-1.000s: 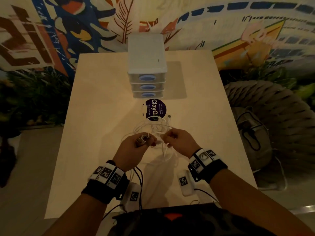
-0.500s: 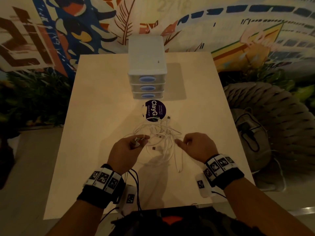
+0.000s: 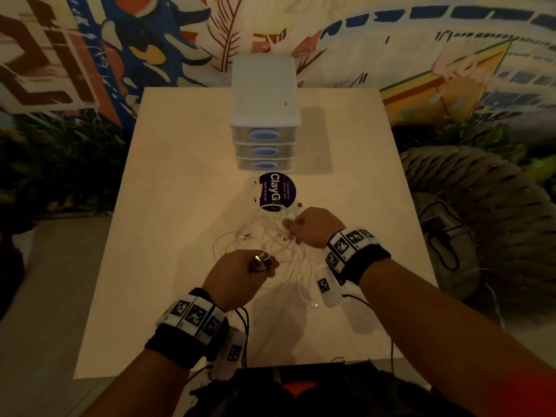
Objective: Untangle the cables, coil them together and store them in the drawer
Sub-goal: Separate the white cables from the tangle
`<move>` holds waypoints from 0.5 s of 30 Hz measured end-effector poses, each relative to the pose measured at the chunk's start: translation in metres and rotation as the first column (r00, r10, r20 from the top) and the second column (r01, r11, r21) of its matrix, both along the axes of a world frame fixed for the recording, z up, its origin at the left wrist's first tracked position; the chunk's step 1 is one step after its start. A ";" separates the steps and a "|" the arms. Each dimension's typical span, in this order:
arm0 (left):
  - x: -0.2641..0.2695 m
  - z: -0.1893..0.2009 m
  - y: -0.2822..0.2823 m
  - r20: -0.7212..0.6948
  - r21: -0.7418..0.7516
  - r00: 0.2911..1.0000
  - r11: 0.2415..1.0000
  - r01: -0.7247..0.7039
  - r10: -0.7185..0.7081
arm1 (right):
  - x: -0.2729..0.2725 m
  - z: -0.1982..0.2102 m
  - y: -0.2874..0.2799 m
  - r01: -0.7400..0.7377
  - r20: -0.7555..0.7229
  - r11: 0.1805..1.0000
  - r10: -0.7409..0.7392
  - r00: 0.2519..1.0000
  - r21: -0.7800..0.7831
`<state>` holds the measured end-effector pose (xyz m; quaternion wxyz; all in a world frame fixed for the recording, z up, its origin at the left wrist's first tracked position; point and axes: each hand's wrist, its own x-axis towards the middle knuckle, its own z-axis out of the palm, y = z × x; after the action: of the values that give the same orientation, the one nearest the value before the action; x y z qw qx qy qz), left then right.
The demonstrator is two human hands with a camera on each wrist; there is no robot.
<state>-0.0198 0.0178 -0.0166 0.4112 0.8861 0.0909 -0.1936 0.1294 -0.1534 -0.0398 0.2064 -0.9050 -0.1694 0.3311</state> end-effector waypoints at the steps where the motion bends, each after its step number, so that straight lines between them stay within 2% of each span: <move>1: 0.001 -0.001 0.000 -0.035 0.012 0.999 1.000 0.020 -0.019 | -0.001 -0.002 0.000 -0.013 -0.035 1.000 0.013 0.999 -0.014; 3: 0.003 -0.001 -0.002 -0.087 0.030 0.995 0.998 0.054 -0.051 | -0.003 -0.007 0.000 -0.021 -0.039 1.000 0.020 0.999 -0.018; 6: 0.005 -0.003 -0.004 -0.128 0.018 0.989 0.997 0.072 -0.069 | -0.004 -0.014 0.000 0.053 0.010 0.998 -0.053 0.999 0.029; 10: 0.009 -0.004 -0.008 -0.130 0.045 0.983 0.990 0.133 -0.126 | -0.006 -0.014 0.002 0.046 -0.157 0.997 -0.036 0.987 0.059; 13: 0.013 -0.001 -0.014 -0.161 0.054 0.975 0.985 0.165 -0.155 | -0.005 -0.013 0.003 0.042 -0.169 0.990 -0.018 0.985 0.138; 15: 0.013 -0.001 -0.014 -0.158 0.050 0.976 0.986 0.158 -0.148 | -0.005 -0.008 0.002 0.096 -0.162 0.971 -0.061 0.985 0.217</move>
<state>-0.0070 0.0034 -0.0176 0.3590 0.8853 0.0599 -0.2893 0.1248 -0.1512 -0.0482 0.3326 -0.8535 -0.1534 0.3706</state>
